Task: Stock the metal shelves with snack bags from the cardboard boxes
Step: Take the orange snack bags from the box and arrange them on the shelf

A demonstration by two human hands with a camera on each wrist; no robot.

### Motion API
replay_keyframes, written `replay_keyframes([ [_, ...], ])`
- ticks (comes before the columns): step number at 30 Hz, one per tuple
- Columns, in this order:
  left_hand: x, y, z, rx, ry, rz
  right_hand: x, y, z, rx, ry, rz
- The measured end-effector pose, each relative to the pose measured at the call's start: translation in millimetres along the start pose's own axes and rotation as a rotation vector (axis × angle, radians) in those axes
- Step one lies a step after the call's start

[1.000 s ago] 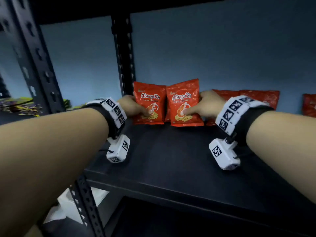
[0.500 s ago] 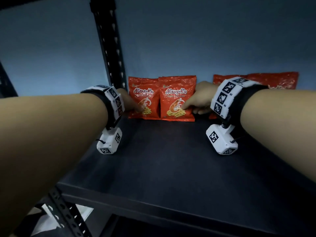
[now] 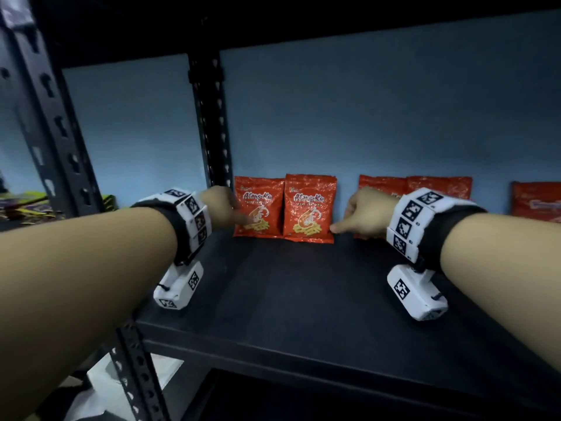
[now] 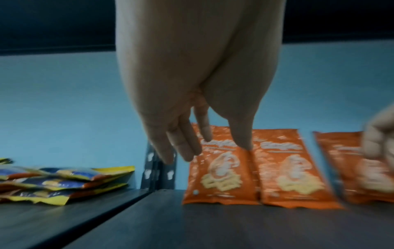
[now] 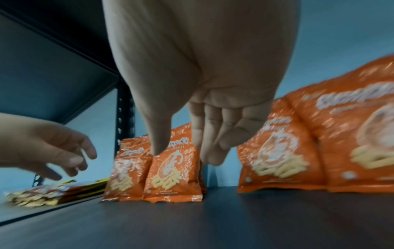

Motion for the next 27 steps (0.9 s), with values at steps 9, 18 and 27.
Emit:
replay_keyframes([
  [9,2.1,114.0,100.8,-0.325,0.220,-0.102,14.0,136.2,47.6,0.143,-0.160,0.027],
  [18,-68.3,225.2,164.3,-0.445,0.310,-0.409,-29.3,261.4,125.1,0.111,-0.223,-0.090],
  [27,-192.7,284.9,182.8,-0.423,0.342,-0.703,-151.7,302.4,195.3,0.017,-0.186,-0.451],
])
Point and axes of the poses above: each hand's wrist, its own y-axis away from the middle knuckle, its own x-axis out of the back of the hand, z = x × y, the point moved 3 cm from there along -y, towards the middle knuckle, and after that the axes turned 14 degrees about -x, right-handed, at the moved point
